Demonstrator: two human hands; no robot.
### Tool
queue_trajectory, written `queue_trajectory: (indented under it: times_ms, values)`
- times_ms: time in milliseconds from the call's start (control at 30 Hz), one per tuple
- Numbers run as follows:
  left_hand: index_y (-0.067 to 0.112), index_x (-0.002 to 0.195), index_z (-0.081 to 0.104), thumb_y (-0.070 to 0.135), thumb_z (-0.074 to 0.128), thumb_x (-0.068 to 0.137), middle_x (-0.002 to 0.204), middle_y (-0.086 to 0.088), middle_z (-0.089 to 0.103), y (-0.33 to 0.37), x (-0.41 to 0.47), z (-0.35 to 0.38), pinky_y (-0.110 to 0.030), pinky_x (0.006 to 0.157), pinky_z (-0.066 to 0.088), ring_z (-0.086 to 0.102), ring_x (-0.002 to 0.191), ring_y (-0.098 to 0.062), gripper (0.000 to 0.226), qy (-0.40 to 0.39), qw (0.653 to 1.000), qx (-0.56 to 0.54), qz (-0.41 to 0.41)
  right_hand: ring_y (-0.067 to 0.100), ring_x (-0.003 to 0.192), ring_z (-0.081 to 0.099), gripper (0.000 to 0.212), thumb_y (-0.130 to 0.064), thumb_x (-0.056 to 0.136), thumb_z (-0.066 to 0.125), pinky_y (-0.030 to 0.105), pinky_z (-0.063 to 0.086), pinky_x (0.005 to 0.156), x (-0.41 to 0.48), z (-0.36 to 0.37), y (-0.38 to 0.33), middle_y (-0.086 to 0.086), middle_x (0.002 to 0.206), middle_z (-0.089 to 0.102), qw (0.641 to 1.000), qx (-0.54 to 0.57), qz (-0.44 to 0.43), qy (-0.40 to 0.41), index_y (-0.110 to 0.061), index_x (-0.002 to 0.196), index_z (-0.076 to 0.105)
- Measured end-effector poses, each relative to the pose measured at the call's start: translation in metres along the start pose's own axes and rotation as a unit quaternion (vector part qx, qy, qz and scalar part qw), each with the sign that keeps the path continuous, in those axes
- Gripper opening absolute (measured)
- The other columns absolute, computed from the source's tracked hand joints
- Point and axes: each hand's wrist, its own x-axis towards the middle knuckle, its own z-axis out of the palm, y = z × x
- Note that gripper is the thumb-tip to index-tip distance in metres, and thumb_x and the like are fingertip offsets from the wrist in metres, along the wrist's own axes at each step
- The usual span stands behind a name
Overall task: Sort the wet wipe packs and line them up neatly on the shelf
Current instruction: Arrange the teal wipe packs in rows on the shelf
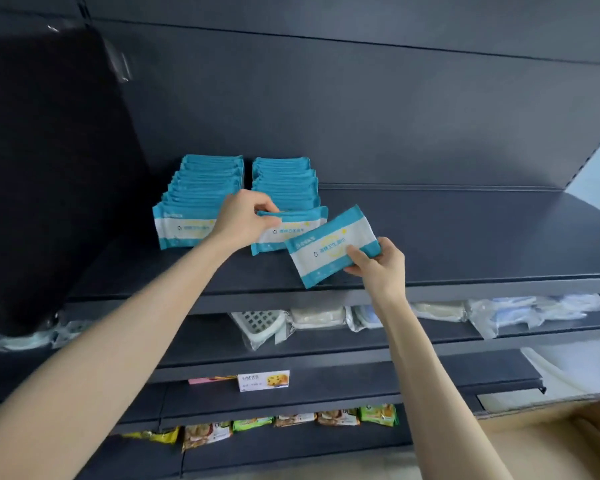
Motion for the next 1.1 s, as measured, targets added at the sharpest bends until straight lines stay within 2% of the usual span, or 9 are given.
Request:
queue_trajectory:
  times_ms: [133, 233, 300, 400, 533, 633, 800, 900, 1100]
  values:
    - [0.009, 0.096, 0.073, 0.014, 0.072, 0.082, 0.101, 0.001, 0.069, -0.008, 0.026, 0.006, -0.019, 0.081, 0.035, 0.055, 0.097, -0.008, 0.015, -0.011, 1.000, 0.028, 0.001, 0.019, 0.089, 0.068, 0.014, -0.003, 0.089, 0.062, 0.028, 0.059, 0.068, 0.025, 0.014, 0.004, 0.008, 0.095, 0.067, 1.000, -0.014, -0.007, -0.021, -0.006, 0.100, 0.055]
    - [0.011, 0.097, 0.072, 0.016, 0.069, 0.086, 0.102, -0.001, 0.069, -0.016, 0.036, 0.009, -0.031, 0.091, 0.042, 0.054, 0.108, -0.019, 0.013, -0.021, 0.999, 0.044, -0.001, 0.020, 0.091, 0.069, 0.015, -0.001, 0.088, 0.063, 0.030, 0.060, 0.070, 0.039, 0.019, 0.011, 0.012, 0.099, 0.068, 0.999, -0.023, 0.000, -0.040, -0.003, 0.101, 0.057]
    - [0.010, 0.091, 0.072, 0.017, 0.064, 0.089, 0.093, -0.001, 0.070, -0.019, 0.040, 0.008, -0.035, 0.089, 0.045, 0.059, 0.099, -0.023, 0.010, -0.040, 0.998, 0.047, 0.009, 0.022, 0.091, 0.069, 0.012, 0.000, 0.087, 0.064, 0.031, 0.060, 0.070, 0.046, 0.023, 0.017, 0.013, 0.098, 0.068, 0.998, -0.021, 0.007, -0.056, -0.004, 0.096, 0.057]
    - [0.004, 0.092, 0.071, 0.024, 0.056, 0.094, 0.088, -0.011, 0.070, -0.019, 0.040, 0.004, -0.028, 0.073, 0.042, 0.062, 0.077, -0.026, 0.025, -0.081, 0.995, 0.049, 0.023, 0.021, 0.085, 0.068, 0.015, -0.007, 0.080, 0.073, 0.033, 0.058, 0.072, 0.057, 0.029, 0.025, 0.007, 0.089, 0.069, 0.994, -0.090, -0.008, -0.067, -0.010, 0.085, 0.059]
    - [0.014, 0.109, 0.068, 0.036, 0.063, 0.088, 0.107, 0.003, 0.064, -0.022, 0.036, 0.002, -0.030, 0.090, 0.042, 0.057, 0.104, -0.018, 0.031, -0.085, 0.991, 0.089, 0.047, 0.013, 0.069, 0.054, 0.023, -0.020, 0.074, 0.080, 0.012, 0.040, 0.057, 0.066, 0.040, 0.024, -0.001, 0.081, 0.059, 0.971, -0.215, -0.066, -0.080, -0.009, 0.081, 0.060]
    - [0.016, 0.122, 0.061, 0.036, 0.071, 0.082, 0.121, 0.004, 0.057, -0.025, 0.032, 0.003, -0.021, 0.093, 0.028, 0.044, 0.118, -0.015, 0.046, -0.075, 0.987, 0.126, 0.061, 0.013, 0.070, 0.047, 0.031, -0.025, 0.074, 0.081, 0.015, 0.036, 0.056, 0.069, 0.049, 0.025, -0.005, 0.083, 0.043, 0.955, -0.264, -0.109, -0.082, -0.013, 0.073, 0.051]
    - [0.014, 0.119, 0.062, 0.028, 0.077, 0.077, 0.116, 0.003, 0.058, -0.031, 0.033, 0.005, -0.023, 0.093, 0.034, 0.049, 0.111, -0.014, 0.046, -0.050, 0.982, 0.151, 0.100, 0.021, 0.096, 0.053, 0.055, -0.028, 0.071, 0.083, 0.032, 0.046, 0.078, 0.072, 0.060, 0.031, 0.000, 0.108, 0.047, 0.950, -0.278, -0.123, -0.071, -0.011, 0.105, 0.043]
    - [0.013, 0.112, 0.064, 0.028, 0.078, 0.075, 0.111, 0.002, 0.060, -0.037, 0.036, 0.005, -0.029, 0.094, 0.038, 0.050, 0.106, -0.015, 0.042, -0.042, 0.980, 0.156, 0.119, 0.017, 0.111, 0.053, 0.078, -0.025, 0.073, 0.081, 0.033, 0.047, 0.087, 0.068, 0.062, 0.029, -0.003, 0.131, 0.049, 0.950, -0.265, -0.142, -0.083, -0.015, 0.134, 0.032]
    - [0.011, 0.115, 0.063, 0.038, 0.074, 0.077, 0.108, -0.001, 0.056, -0.044, 0.041, 0.001, -0.031, 0.092, 0.029, 0.046, 0.104, -0.019, 0.048, -0.014, 0.951, 0.245, 0.189, 0.024, 0.107, 0.052, 0.077, -0.031, 0.079, 0.075, 0.036, 0.046, 0.076, 0.068, 0.068, 0.026, 0.001, 0.126, 0.040, 0.906, -0.364, -0.200, -0.076, -0.021, 0.141, 0.031]
